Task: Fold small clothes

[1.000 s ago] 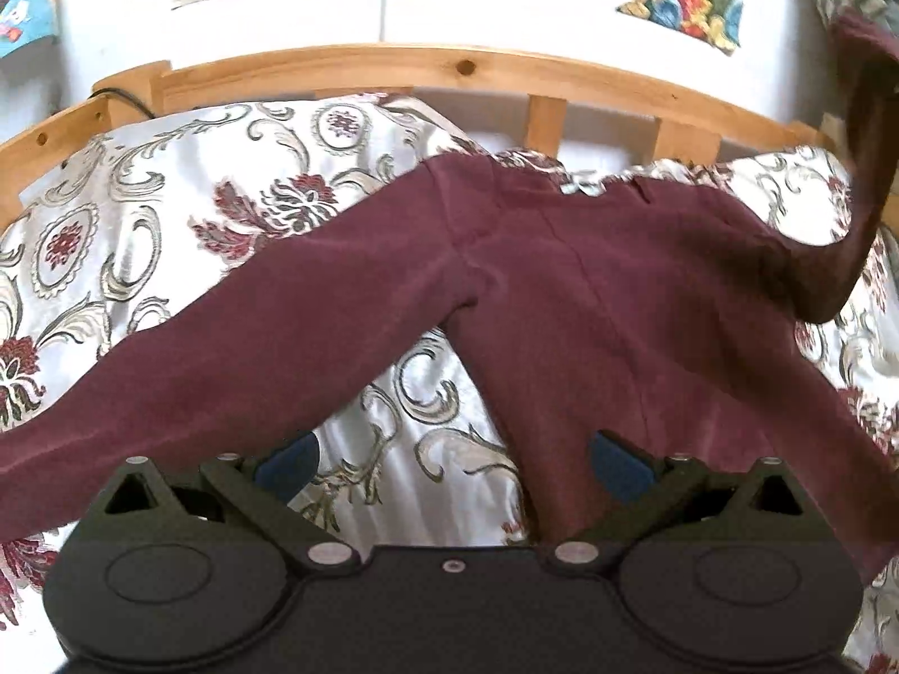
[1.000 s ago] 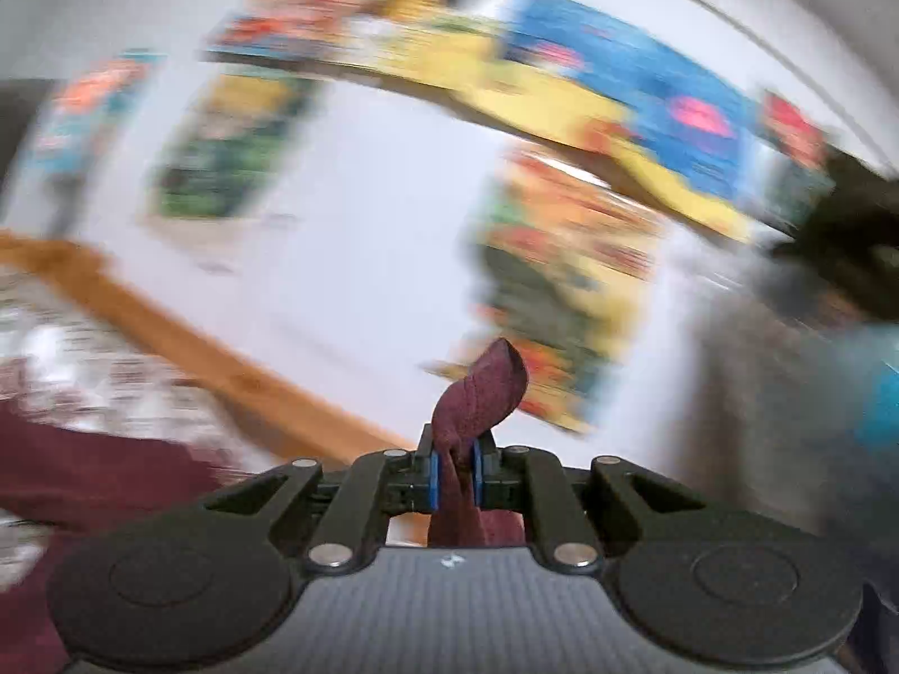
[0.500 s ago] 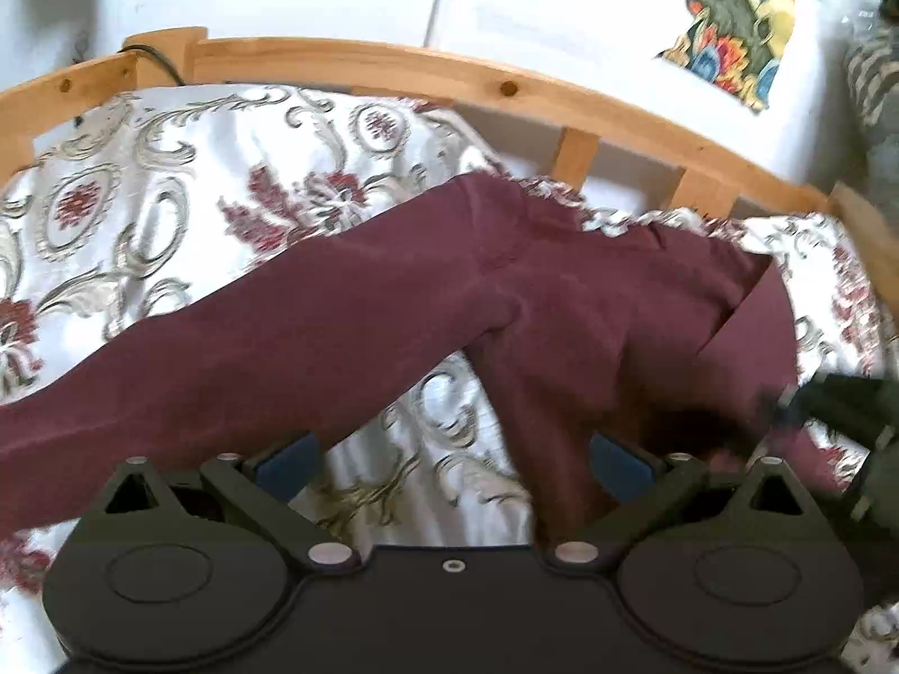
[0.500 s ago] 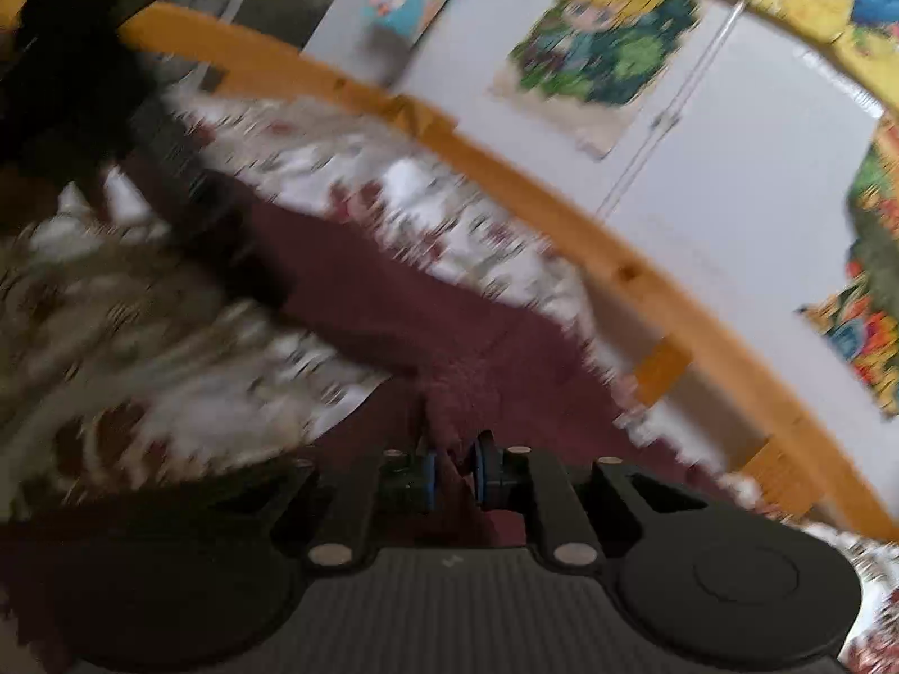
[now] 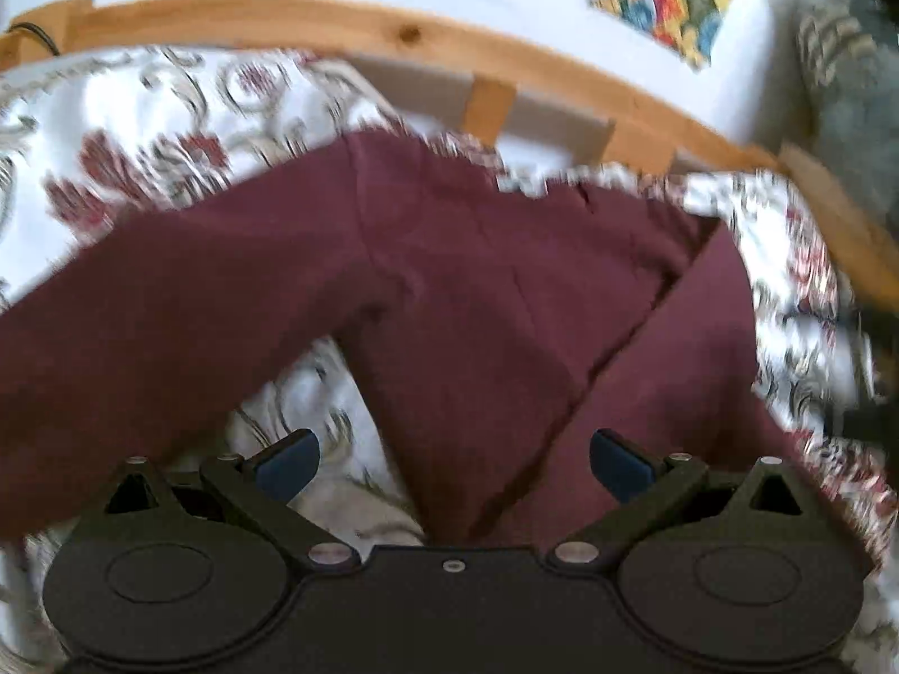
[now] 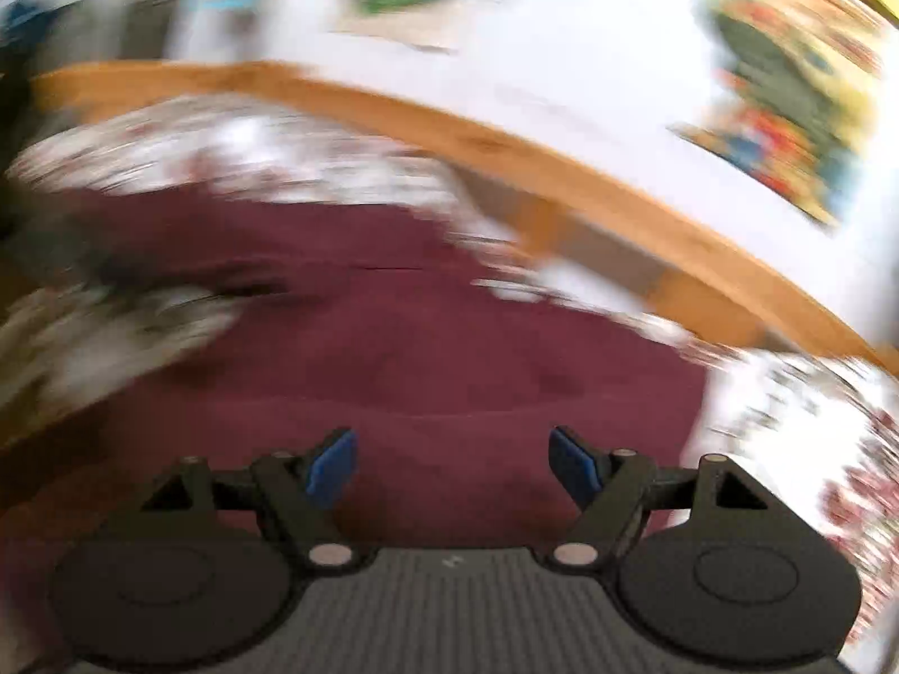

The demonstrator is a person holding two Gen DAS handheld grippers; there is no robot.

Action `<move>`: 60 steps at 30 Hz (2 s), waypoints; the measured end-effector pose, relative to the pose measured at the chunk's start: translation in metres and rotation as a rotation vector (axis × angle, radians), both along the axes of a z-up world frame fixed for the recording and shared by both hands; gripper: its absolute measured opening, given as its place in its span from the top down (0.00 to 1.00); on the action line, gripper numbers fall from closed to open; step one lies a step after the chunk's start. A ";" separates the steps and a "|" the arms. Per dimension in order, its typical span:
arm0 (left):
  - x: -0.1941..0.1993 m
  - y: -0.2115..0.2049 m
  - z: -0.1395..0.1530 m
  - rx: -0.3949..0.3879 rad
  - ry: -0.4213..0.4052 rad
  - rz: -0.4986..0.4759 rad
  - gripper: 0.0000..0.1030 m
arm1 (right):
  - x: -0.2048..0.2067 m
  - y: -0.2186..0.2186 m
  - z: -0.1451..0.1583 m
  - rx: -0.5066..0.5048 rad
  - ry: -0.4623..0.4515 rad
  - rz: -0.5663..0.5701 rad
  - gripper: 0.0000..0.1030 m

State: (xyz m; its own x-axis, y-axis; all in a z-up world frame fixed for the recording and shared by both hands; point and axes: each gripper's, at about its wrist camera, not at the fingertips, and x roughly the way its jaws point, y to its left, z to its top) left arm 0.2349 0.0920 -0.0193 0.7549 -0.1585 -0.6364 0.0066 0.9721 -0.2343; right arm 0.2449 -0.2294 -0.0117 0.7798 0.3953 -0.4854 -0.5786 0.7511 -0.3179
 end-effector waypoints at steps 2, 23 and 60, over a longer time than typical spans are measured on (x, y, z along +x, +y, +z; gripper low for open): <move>0.003 -0.009 -0.011 0.035 0.033 -0.009 0.01 | 0.042 -0.021 0.012 0.064 0.026 -0.117 0.23; 0.004 -0.042 -0.045 0.166 0.146 -0.059 0.01 | 0.188 -0.055 0.011 0.116 0.064 -0.440 0.57; -0.104 -0.032 -0.017 0.022 0.267 -0.093 0.96 | -0.123 -0.131 -0.053 0.290 0.311 -0.462 0.93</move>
